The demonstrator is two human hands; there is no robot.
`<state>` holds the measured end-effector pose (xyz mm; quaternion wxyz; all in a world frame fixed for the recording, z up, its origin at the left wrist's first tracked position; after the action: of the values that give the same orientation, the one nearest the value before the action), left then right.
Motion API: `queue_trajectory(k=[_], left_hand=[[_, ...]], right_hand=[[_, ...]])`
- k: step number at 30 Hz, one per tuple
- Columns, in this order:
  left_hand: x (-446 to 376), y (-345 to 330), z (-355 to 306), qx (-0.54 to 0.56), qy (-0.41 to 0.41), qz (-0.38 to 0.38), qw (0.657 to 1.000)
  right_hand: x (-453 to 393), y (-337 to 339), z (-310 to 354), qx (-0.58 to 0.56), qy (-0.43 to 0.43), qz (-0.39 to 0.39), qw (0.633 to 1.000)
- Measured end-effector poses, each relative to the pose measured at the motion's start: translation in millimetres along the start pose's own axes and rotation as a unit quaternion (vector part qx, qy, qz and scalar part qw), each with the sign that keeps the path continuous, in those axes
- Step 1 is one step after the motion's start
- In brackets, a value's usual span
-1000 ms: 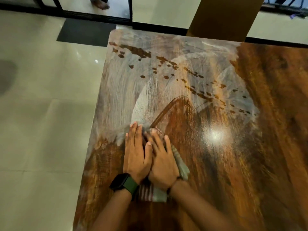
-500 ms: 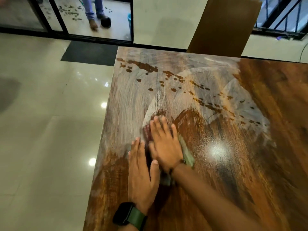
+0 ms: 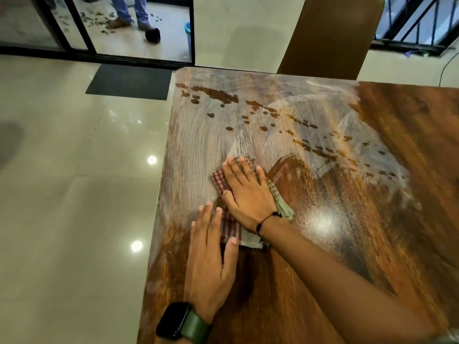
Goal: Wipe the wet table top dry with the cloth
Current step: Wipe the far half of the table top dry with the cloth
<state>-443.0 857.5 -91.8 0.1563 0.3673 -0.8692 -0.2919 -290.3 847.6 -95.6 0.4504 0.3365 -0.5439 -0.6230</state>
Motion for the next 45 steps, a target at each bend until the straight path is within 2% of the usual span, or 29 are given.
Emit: queue_trajectory(k=[2, 3, 6, 8, 11, 13, 16, 18, 20, 24, 28, 35, 38, 41, 43, 45], left_hand=[[-3.2, 6.7, -0.2, 0.011, 0.010, -0.017, 1.000], [-5.7, 10.6, 0.9, 0.010, 0.007, -0.024, 1.000], [-14.2, 20.4, 6.4, -0.016, -0.002, -0.031, 0.999], [-15.8, 21.8, 8.9, -0.037, -0.011, -0.030, 0.999], [-14.1, 16.1, 11.2, -0.035, -0.015, -0.016, 0.999], [-13.4, 12.3, 11.3, -0.044, -0.018, -0.015, 0.999], [-11.3, 14.3, 10.7, -0.048, -0.009, -0.027, 0.998], [-10.3, 20.8, 13.4, -0.041, 0.008, -0.041, 0.998], [-10.0, 29.2, 18.8, -0.039, 0.033, -0.061, 0.997], [-13.5, 43.2, 33.1, -0.027, 0.132, -0.109, 0.985], [-15.9, 40.3, 36.8, -0.030, 0.129, -0.092, 0.987], [-11.4, 48.3, 35.2, 0.106, 0.180, -0.119, 0.971], [-9.7, 54.7, 37.3, 0.228, 0.227, -0.110, 0.941], [-12.9, 60.2, 38.6, 0.322, 0.262, -0.104, 0.904], [-14.8, 62.6, 41.0, 0.335, 0.271, -0.107, 0.896], [-15.5, 61.7, 43.7, 0.348, 0.279, -0.104, 0.889]], right_hand=[[21.7, -5.2, 17.2, 0.024, 0.007, -0.026, 0.999], [38.1, -7.0, 32.1, 0.010, 0.040, -0.036, 0.998], [82.1, -19.8, 72.5, -0.076, 0.174, 0.023, 0.982], [84.5, -19.5, 73.3, -0.076, 0.212, 0.024, 0.974], [52.2, -17.3, 54.9, -0.051, 0.204, 0.017, 0.977], [19.7, -13.3, 38.9, 0.004, 0.151, 0.026, 0.988], [-17.0, -3.0, 21.7, 0.001, 0.052, 0.019, 0.998], [-18.0, -2.3, 24.4, -0.001, 0.035, 0.017, 0.999], [1.4, -6.9, 39.9, 0.000, 0.056, 0.014, 0.998], [58.0, -18.7, 78.1, -0.021, 0.163, -0.019, 0.986], [51.0, -20.3, 70.1, -0.026, 0.212, 0.008, 0.977], [-60.7, 1.7, 21.7, 0.003, 0.067, 0.020, 0.998], [-56.7, 0.2, 32.2, 0.016, 0.045, 0.021, 0.999], [-5.1, -11.2, 73.9, 0.007, 0.116, 0.008, 0.993], [32.3, -20.4, 104.0, -0.018, 0.183, 0.003, 0.983], [47.7, -29.6, 111.3, -0.037, 0.206, 0.022, 0.978]])
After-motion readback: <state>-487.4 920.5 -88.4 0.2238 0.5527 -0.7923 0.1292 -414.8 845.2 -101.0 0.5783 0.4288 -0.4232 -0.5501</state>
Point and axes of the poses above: each hand's wrist, its own x-axis away from the middle knuckle, its own y-axis out of the back of the hand, z = x × y, the point moved 3 cm from there along -x, towards the middle knuckle, and after that the axes turned 13 degrees about y, right-handed, at the moved point
